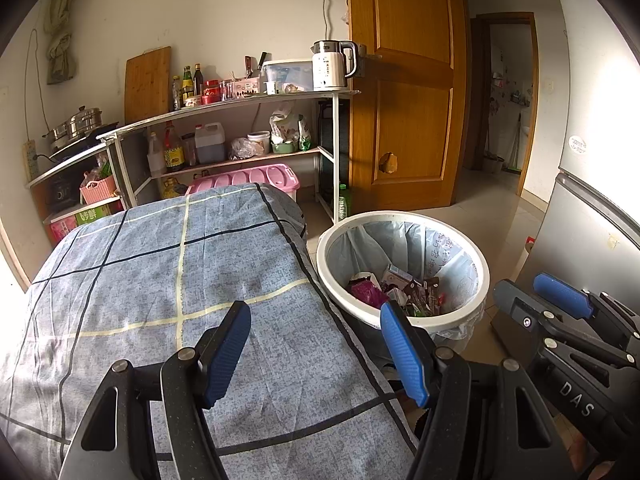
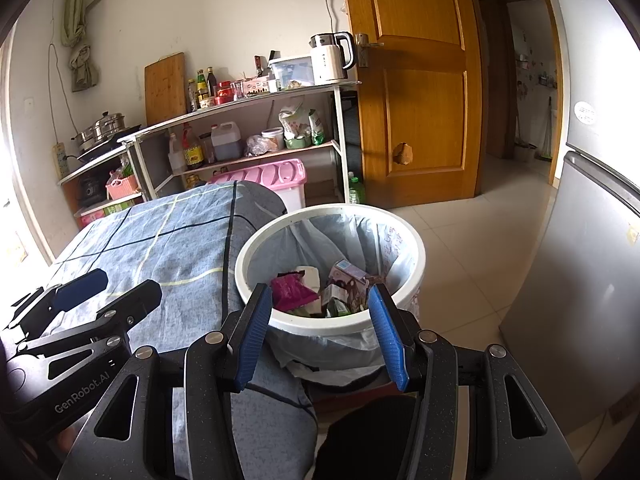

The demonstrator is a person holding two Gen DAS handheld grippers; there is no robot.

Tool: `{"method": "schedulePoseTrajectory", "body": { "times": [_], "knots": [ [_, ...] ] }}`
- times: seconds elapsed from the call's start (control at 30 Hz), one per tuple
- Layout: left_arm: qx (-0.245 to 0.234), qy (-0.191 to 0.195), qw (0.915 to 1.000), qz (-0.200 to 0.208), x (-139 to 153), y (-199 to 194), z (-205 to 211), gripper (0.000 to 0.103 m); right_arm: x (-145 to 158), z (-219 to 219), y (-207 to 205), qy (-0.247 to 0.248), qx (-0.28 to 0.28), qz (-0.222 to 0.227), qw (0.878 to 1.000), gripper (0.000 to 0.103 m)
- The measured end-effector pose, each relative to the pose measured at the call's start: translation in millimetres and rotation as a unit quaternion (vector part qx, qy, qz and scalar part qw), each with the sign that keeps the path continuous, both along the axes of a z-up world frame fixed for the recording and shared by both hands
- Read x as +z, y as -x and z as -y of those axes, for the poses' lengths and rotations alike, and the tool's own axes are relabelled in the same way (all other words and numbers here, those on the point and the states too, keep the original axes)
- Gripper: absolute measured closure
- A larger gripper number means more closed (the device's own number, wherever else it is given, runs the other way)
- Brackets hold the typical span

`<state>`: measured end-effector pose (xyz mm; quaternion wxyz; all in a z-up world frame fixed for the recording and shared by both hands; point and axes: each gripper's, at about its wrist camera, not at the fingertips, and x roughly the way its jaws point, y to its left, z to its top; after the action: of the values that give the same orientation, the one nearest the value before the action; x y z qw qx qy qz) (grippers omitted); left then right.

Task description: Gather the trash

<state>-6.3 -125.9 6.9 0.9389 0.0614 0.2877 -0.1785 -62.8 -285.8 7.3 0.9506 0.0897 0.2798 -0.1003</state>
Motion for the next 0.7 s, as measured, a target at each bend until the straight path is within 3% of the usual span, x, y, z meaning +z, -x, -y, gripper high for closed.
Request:
{"method": "schedulePoseTrajectory", "body": {
  "times": [0.7],
  "knots": [
    [0.000,-0.001,1.0000,0.001,0.0,-0.2,0.2,0.036,-1.5,-1.0,-1.0,0.000,0.002,0.000,1.000,0.051]
  ]
}}
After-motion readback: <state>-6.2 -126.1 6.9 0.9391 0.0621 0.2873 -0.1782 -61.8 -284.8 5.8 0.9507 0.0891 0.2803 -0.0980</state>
